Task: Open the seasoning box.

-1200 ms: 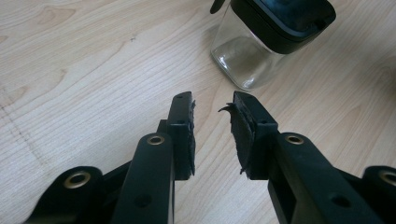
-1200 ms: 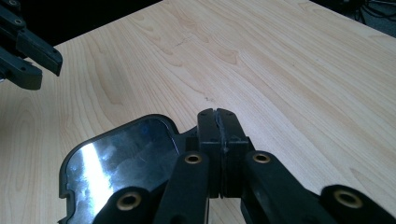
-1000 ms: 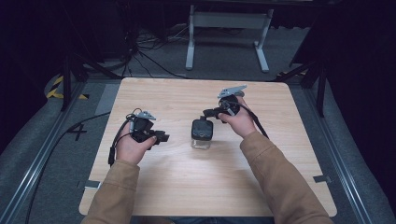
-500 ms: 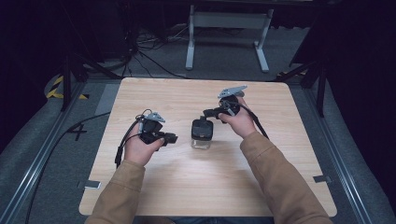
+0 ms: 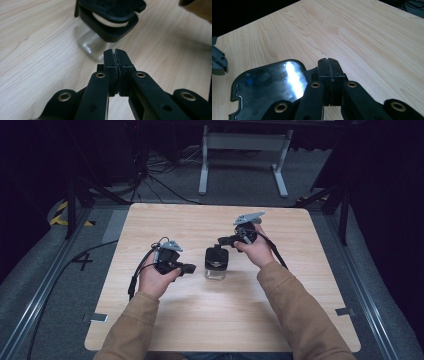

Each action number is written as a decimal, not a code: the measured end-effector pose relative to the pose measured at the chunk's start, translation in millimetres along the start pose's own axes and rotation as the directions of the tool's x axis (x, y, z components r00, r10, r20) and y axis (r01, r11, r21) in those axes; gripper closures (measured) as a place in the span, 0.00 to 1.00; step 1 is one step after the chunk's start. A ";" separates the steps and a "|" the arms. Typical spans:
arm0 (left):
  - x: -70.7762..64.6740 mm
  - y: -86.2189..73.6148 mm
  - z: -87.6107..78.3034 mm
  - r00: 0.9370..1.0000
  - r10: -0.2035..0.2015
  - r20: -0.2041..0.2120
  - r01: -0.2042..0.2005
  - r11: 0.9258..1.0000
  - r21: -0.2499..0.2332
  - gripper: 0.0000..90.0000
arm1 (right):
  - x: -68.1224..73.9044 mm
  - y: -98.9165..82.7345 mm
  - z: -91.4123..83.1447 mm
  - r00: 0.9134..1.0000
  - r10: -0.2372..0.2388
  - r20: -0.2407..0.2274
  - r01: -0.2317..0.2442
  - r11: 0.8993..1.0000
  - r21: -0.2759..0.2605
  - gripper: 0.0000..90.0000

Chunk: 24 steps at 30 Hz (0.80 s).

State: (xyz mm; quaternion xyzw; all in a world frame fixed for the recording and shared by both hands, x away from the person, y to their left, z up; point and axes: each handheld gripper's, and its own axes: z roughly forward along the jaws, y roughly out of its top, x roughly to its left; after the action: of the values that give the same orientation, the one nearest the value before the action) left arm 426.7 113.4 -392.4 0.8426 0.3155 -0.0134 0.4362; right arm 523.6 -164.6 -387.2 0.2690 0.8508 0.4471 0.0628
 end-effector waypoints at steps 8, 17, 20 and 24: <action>-4.9 14.5 23.1 0.999 0.025 0.029 -0.025 1.000 -0.005 0.99 | 1.8 0.3 0.4 1.000 -0.005 0.012 0.005 1.000 0.002 1.00; -3.8 15.6 34.9 1.000 0.019 0.023 -0.018 0.999 -0.035 0.99 | 2.2 -0.3 -0.7 1.000 -0.005 0.014 0.004 1.000 0.006 1.00; -2.6 15.5 37.0 1.000 0.012 0.024 -0.011 0.999 -0.046 0.99 | 2.2 -0.3 -0.9 1.000 -0.003 0.014 0.002 1.000 0.007 1.00; -3.2 15.4 38.6 1.000 0.012 0.018 -0.012 1.000 -0.028 0.99 | 2.7 -0.2 -2.8 1.000 -0.013 0.025 0.013 1.000 0.014 1.00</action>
State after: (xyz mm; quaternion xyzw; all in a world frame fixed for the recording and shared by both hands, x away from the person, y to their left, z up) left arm 442.3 76.5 -404.1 0.8382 0.3066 -0.0139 0.4508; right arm 520.3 -165.3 -385.3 0.2696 0.8547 0.4373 0.0745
